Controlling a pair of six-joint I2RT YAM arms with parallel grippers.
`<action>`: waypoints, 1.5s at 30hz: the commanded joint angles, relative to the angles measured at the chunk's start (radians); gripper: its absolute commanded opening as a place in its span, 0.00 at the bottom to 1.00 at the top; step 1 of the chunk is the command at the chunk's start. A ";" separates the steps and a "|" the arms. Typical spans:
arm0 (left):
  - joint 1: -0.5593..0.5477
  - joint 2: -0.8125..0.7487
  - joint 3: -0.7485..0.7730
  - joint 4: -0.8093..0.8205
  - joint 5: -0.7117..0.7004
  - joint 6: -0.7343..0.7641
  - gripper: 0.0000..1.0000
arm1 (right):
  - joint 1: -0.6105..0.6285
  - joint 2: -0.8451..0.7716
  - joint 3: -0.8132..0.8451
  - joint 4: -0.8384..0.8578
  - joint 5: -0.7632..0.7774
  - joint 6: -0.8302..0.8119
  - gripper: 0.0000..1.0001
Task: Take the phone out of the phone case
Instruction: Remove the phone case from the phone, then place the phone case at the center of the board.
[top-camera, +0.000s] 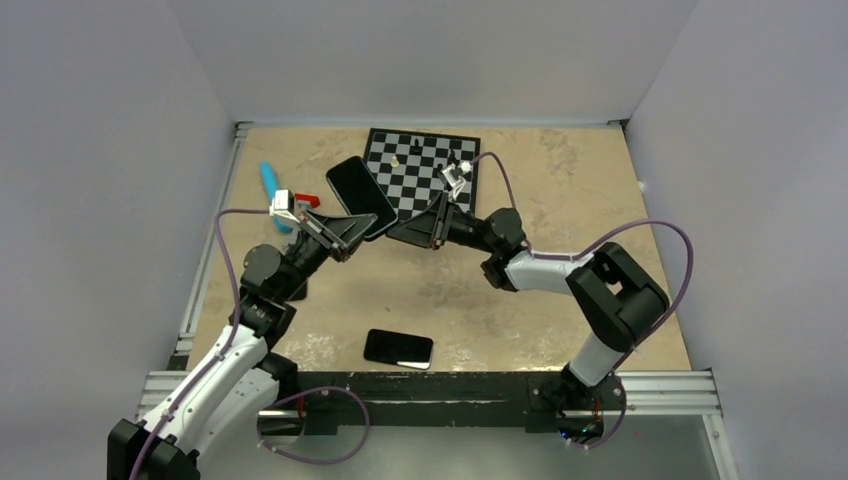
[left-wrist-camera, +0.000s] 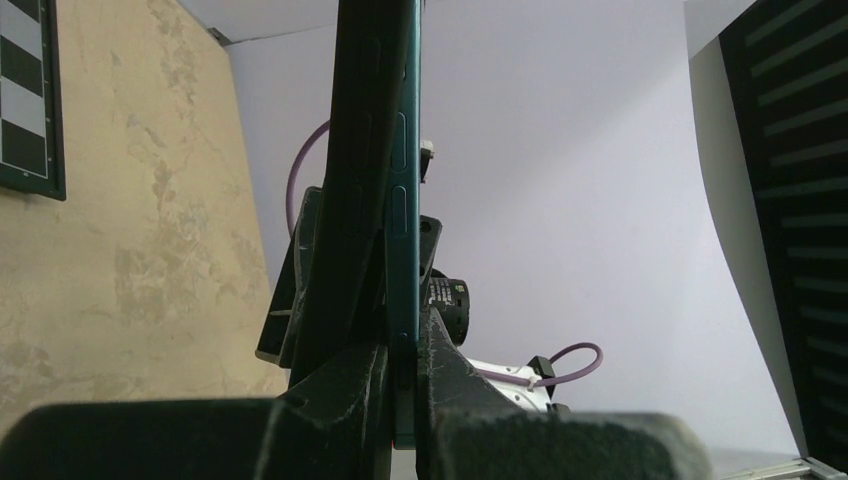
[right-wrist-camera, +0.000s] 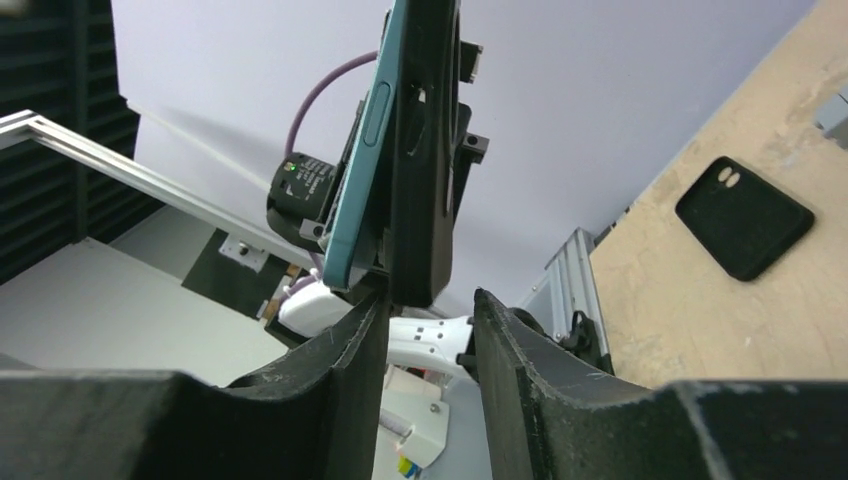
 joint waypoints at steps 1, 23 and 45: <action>0.006 -0.026 -0.009 0.157 -0.012 -0.048 0.00 | 0.029 0.021 0.077 0.083 0.070 0.011 0.38; 0.006 -0.286 0.202 -0.432 -0.056 0.358 0.00 | -0.041 -0.068 0.238 -0.949 0.345 -0.632 0.00; 0.006 -0.407 0.606 -1.071 -0.441 0.949 0.00 | 0.247 0.690 1.312 -1.503 -0.114 -0.980 0.00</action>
